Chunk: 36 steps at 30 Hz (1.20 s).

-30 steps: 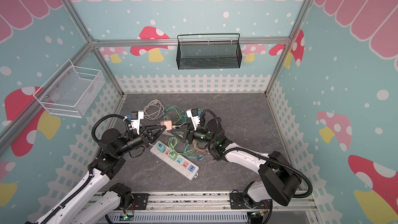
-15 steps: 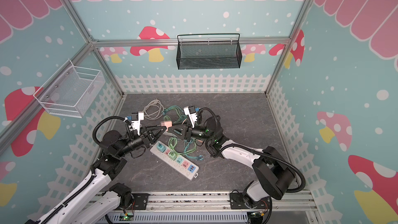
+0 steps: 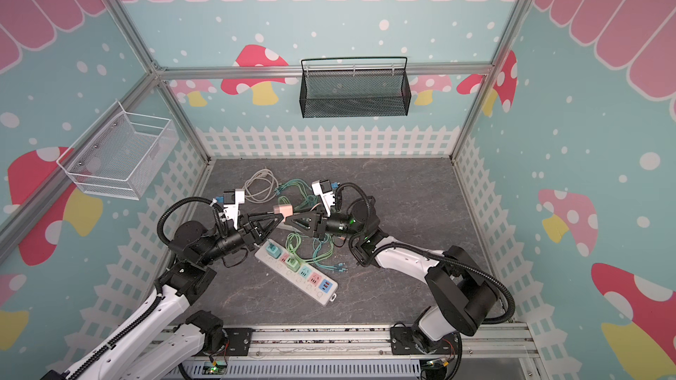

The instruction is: Insert the plug

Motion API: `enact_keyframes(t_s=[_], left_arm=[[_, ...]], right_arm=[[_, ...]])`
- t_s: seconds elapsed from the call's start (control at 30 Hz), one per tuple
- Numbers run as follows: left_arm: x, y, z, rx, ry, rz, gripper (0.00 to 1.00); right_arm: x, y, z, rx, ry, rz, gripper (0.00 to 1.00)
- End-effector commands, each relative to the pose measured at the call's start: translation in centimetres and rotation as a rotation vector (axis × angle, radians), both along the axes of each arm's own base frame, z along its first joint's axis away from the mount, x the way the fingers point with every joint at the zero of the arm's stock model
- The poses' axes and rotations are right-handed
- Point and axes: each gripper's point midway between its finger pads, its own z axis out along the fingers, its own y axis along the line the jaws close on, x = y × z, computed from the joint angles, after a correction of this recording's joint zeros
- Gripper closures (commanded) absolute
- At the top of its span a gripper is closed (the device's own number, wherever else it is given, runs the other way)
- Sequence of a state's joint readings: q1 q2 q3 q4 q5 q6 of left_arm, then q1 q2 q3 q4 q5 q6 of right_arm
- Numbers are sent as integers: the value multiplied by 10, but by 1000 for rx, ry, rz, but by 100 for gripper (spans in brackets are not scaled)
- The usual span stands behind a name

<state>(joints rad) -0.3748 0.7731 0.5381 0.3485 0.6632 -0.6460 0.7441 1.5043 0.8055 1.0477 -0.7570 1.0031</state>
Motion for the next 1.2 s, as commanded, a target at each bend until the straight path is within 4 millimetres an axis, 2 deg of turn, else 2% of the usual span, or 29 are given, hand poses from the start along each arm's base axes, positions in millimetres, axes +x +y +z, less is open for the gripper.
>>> enact_keyframes(t_s=[0.0,0.33,0.87,1.07,1.17], left_arm=[[0,-1,-13,0,36,-4,97],[-4,-1,-16,-19,33,-16,97],[-3,-1,-18,-85,62,-22,96],[-5,-1,-16,-88,56,-27,91],[-5,-1,-18,-87,57,-25,84]], right_arm=[[-12,-2,25,71,-75,37,66],[-14,-2,33,98,-88,52,61],[-14,-1,41,137,-101,66,62],[-12,1,43,140,-101,69,65],[-12,2,43,140,-100,72,68]])
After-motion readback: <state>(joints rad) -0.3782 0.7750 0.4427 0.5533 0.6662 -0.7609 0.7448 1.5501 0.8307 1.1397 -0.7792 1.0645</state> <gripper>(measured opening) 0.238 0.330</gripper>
